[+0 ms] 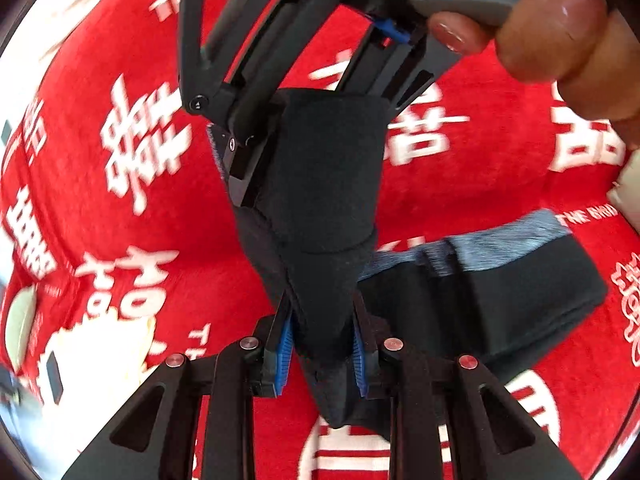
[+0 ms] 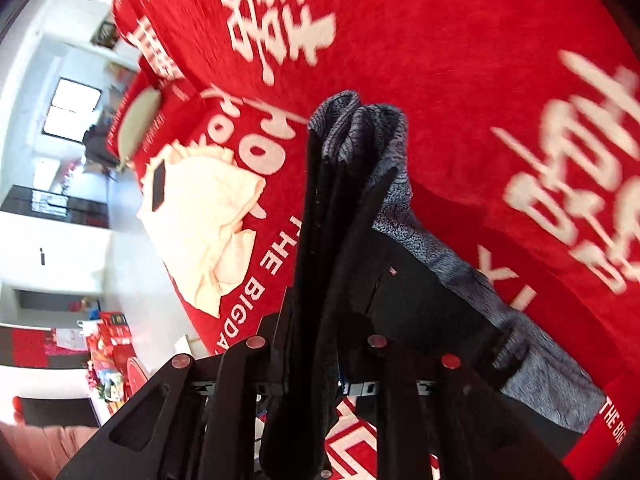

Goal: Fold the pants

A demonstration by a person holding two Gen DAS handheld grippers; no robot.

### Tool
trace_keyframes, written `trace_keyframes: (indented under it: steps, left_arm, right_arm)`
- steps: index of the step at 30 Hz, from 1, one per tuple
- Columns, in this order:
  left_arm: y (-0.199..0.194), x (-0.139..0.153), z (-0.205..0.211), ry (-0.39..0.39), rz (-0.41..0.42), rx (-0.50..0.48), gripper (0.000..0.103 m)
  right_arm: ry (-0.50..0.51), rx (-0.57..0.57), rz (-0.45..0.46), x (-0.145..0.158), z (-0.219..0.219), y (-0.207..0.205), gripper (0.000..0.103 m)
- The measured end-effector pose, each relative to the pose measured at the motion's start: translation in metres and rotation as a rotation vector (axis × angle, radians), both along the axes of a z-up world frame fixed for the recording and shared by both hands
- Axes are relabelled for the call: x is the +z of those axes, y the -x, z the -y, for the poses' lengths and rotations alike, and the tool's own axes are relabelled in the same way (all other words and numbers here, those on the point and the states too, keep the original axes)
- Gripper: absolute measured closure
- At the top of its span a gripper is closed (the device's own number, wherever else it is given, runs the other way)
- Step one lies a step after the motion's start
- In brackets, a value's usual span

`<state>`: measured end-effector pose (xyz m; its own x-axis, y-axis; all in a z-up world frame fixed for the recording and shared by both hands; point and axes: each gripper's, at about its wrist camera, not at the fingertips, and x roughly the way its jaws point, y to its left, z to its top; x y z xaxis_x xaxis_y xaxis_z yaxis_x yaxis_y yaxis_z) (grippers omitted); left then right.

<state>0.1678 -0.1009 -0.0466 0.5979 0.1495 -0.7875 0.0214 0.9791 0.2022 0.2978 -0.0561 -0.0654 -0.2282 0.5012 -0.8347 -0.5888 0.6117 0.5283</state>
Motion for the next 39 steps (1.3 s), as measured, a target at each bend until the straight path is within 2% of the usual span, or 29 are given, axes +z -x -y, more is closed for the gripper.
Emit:
trace_keyframes:
  steps: [8,18,22,28,34,38,39]
  left_arm:
    - [-0.005,0.01,0.081,-0.001,-0.022,-0.169,0.077]
    - [-0.006,0.001,0.181,-0.056,-0.071,-0.343,0.077]
    - [-0.005,-0.016,0.22,-0.076,-0.1,-0.414,0.077]
    - [-0.001,-0.055,0.263,-0.127,-0.173,-0.49,0.077]
    - [0.001,-0.077,0.268,-0.172,-0.218,-0.504,0.074]
    - [0.0,-0.077,0.257,-0.159,-0.229,-0.488,0.049]
    - [0.0,-0.073,0.251,-0.15,-0.226,-0.48,0.049]
  right_arm:
    - [-0.144,-0.205,-0.015,0.013,0.135,-0.003,0.085]
    - [-0.29,-0.417,-0.071,-0.006,0.27,0.008,0.085]
    - [-0.306,-0.484,-0.092,-0.023,0.314,0.012,0.085]
    - [-0.227,-0.579,-0.12,-0.074,0.355,0.019,0.085]
    - [-0.225,-0.672,-0.188,-0.131,0.375,0.026,0.085]
    - [-0.263,-0.717,-0.223,-0.144,0.378,0.029,0.085]
    - [-0.271,-0.725,-0.226,-0.143,0.376,0.03,0.085]
